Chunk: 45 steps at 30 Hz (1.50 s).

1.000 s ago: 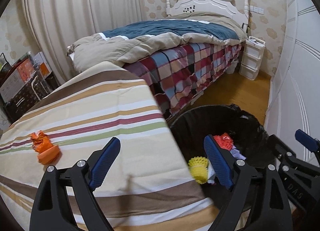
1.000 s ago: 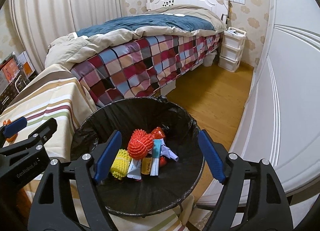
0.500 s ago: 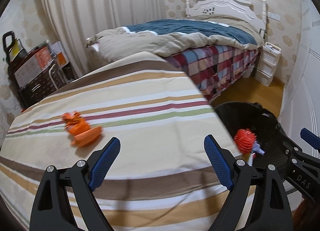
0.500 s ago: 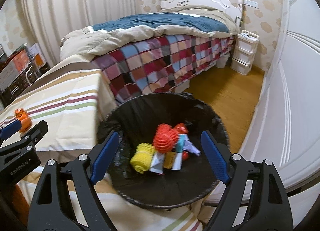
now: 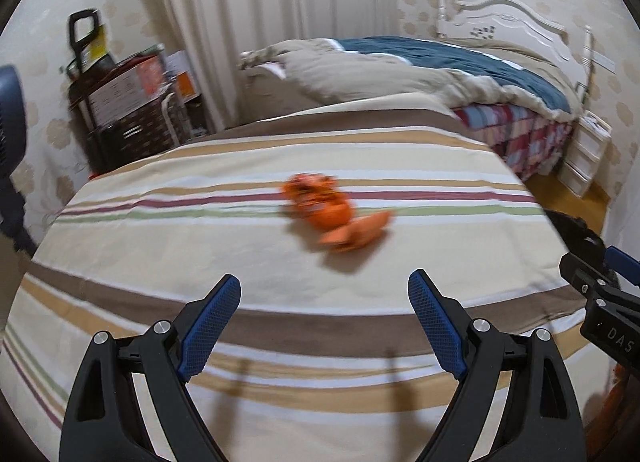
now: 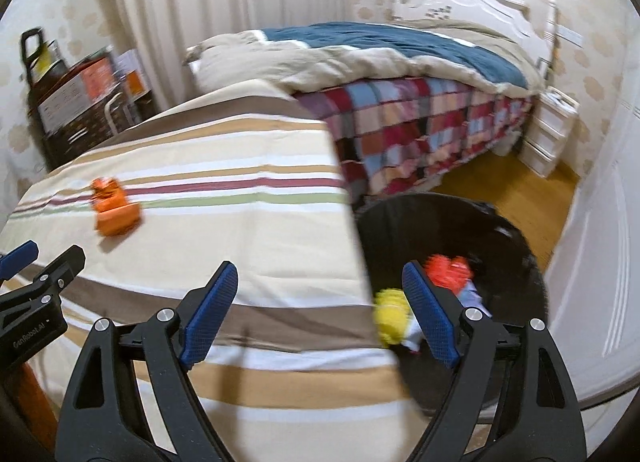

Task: Collect trash
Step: 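Move both open tools back over the bedspread toward the orange items, then close the right tool on the orange folded paper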

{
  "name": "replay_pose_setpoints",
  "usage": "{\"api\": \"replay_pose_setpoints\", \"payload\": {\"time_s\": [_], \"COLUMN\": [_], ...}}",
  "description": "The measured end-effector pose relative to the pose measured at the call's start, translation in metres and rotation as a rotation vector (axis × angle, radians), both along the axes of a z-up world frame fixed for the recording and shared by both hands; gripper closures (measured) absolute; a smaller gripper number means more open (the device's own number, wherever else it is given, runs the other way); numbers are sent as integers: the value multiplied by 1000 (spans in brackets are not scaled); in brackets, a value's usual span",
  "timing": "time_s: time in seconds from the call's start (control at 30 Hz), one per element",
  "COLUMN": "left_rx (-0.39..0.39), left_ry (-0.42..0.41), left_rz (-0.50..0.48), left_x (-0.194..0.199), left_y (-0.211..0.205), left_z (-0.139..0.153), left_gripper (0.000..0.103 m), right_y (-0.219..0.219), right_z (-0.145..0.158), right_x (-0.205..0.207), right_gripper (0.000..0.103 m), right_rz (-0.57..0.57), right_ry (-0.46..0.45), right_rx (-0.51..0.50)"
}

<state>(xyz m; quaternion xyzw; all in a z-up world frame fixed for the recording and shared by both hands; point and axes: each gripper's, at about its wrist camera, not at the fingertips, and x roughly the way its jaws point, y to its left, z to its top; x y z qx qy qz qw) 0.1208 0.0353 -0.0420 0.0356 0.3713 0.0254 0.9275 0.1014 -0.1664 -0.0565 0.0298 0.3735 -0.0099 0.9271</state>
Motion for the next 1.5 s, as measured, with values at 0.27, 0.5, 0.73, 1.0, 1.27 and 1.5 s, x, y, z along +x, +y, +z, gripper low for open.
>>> {"api": "replay_pose_setpoints", "payload": {"time_s": [0.27,0.5,0.73,1.0,1.27,1.5], "left_rx": [-3,-22,-56,-71,-75,-65], "left_ry": [15,38,43,55,58,56], "left_rz": [126,204,227,219,211,199], "left_x": [-6,-8,-10,-5,-2,1], "left_y": [66,105,121,124,122,115], "left_z": [-8,-15,-17,-19,-20,-20], "left_gripper": [18,18,18,18,18,18], "right_y": [65,122,164,164,137,137], "right_z": [3,7,-5,-17,-20,-18], "right_x": [16,34,57,73,75,79], "right_gripper": [21,21,21,21,21,28], "right_rz": [124,207,230,180,130,148], "right_ry": [7,16,39,103,121,111], "right_rx": [-2,12,-33,-68,-57,-44]}}
